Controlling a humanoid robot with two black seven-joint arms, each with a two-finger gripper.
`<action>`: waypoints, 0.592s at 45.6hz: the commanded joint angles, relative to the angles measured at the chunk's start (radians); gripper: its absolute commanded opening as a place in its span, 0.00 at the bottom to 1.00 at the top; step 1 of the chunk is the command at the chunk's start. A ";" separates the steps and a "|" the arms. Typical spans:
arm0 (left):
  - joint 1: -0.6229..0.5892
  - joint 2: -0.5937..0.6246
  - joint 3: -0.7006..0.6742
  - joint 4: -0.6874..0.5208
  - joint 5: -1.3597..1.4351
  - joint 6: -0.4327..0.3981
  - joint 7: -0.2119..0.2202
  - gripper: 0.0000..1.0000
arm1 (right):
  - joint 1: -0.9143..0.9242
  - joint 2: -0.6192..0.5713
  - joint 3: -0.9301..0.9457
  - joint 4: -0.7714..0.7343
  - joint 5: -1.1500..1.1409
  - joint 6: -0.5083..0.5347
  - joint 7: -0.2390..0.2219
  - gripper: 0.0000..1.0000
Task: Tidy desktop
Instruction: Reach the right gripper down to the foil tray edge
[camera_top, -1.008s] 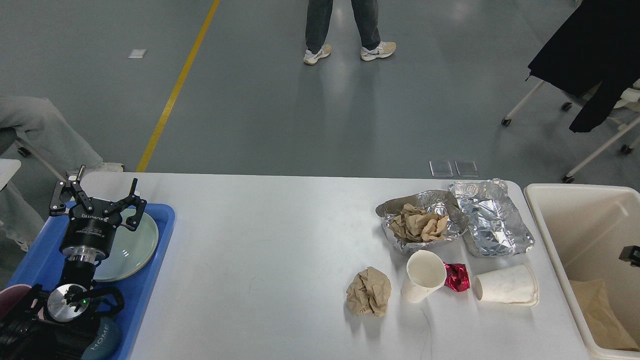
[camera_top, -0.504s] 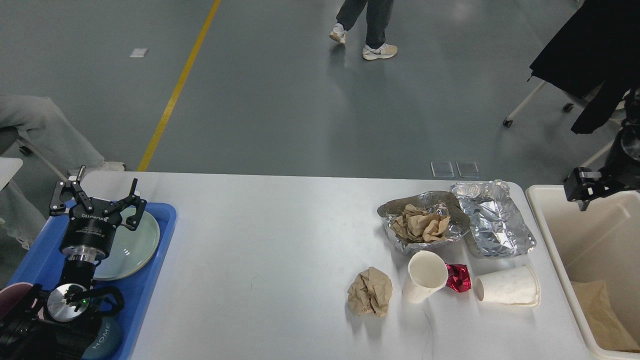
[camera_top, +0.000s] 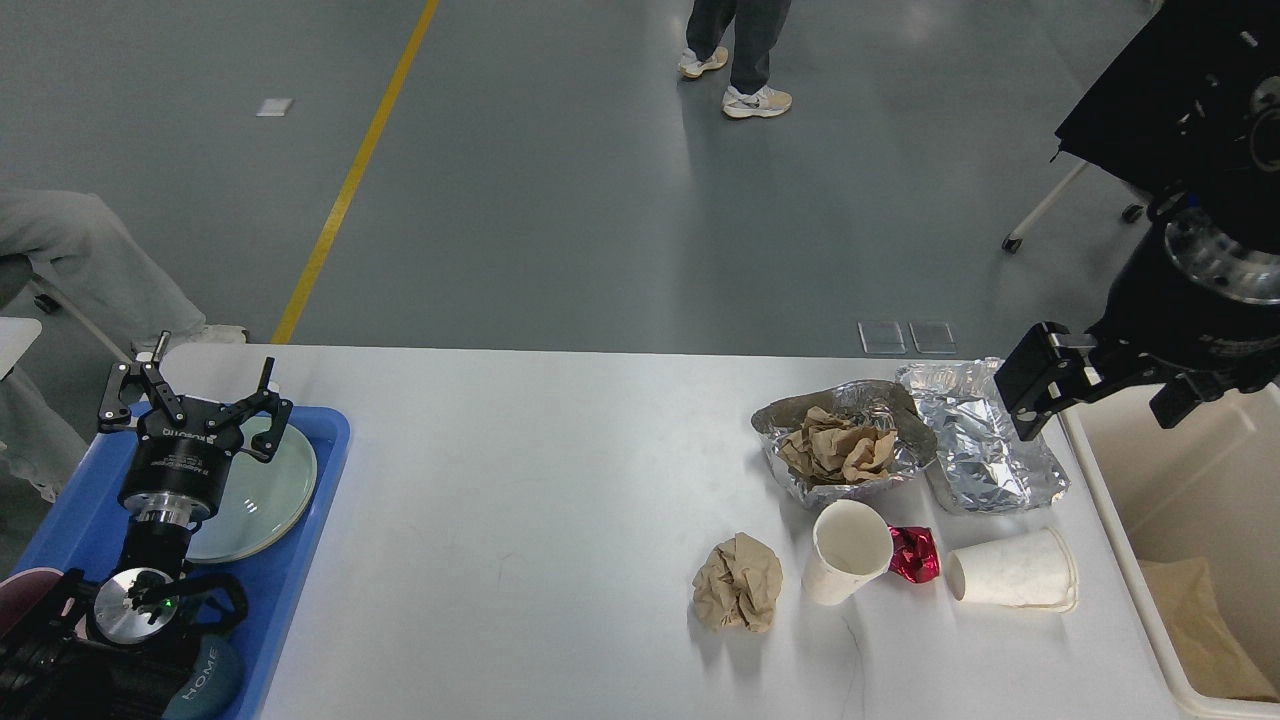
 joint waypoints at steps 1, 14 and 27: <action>0.000 0.000 0.000 -0.001 0.000 0.000 -0.001 0.96 | 0.000 0.007 -0.008 -0.008 -0.011 -0.031 0.011 1.00; 0.000 0.000 0.000 -0.001 0.000 -0.002 0.000 0.96 | -0.167 0.027 0.021 -0.086 -0.104 -0.201 0.009 1.00; 0.000 -0.001 0.000 -0.001 0.002 -0.002 0.000 0.96 | -0.537 0.064 0.057 -0.255 -0.250 -0.497 0.023 1.00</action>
